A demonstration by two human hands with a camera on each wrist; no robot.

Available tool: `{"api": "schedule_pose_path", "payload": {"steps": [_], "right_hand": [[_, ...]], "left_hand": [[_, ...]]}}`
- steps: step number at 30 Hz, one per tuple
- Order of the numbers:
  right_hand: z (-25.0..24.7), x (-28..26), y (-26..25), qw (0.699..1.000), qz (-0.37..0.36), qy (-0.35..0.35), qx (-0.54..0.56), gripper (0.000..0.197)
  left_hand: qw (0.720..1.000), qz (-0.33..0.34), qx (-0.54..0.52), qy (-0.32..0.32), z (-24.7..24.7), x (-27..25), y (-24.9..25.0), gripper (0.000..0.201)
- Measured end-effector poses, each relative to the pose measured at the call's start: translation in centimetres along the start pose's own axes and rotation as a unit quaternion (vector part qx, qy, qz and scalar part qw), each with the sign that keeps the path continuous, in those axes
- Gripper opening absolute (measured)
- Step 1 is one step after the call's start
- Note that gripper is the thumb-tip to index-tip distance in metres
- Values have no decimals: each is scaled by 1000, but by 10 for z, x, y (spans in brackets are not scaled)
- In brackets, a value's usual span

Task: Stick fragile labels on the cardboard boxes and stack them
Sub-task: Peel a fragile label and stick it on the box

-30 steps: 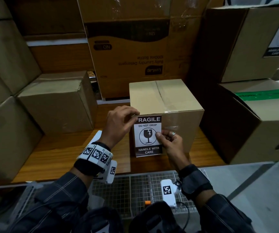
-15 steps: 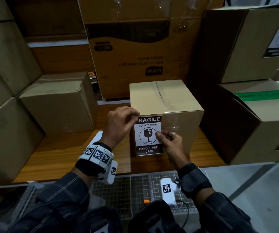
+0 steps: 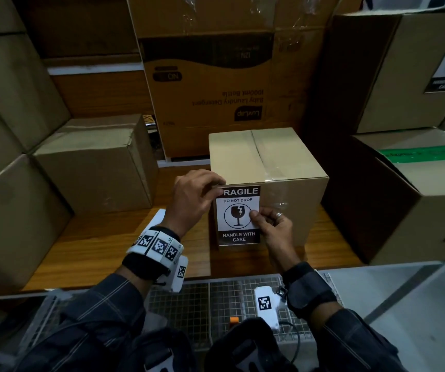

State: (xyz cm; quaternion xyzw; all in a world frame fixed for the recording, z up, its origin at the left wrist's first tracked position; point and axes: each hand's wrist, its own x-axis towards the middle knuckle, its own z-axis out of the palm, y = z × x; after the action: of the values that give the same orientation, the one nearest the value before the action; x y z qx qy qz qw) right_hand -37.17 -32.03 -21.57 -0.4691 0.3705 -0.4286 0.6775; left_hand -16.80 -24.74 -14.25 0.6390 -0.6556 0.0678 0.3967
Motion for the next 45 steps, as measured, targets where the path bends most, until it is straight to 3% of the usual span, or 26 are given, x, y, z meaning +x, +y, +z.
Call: {"api": "schedule_pose_path", "payload": {"steps": [5, 11, 15, 19, 29, 35, 45], "right_hand": [[2, -1, 6, 1000, -3, 21, 6, 23], [5, -5, 11, 999, -7, 41, 4, 32], [8, -7, 13, 999, -10, 49, 14, 36], [4, -6, 14, 997, -12, 72, 40, 51], [-9, -13, 33, 998, 27, 54, 17, 46], [-13, -12, 42, 997, 48, 56, -8, 33], [-15, -8, 38, 997, 60, 46, -28, 34]], "left_hand": [[1000, 5, 1, -3, -1, 1, 0, 18], [1000, -1, -3, -9, 0, 1, -3, 31], [1000, -5, -7, -11, 1, 1, -2, 31], [1000, -8, -7, -9, 1, 1, -1, 24], [1000, -4, -18, 5, 3, -1, 1, 25], [1000, -7, -22, 1, 2, -1, 1, 25], [1000, -6, -12, 4, 3, -1, 2, 22]]}}
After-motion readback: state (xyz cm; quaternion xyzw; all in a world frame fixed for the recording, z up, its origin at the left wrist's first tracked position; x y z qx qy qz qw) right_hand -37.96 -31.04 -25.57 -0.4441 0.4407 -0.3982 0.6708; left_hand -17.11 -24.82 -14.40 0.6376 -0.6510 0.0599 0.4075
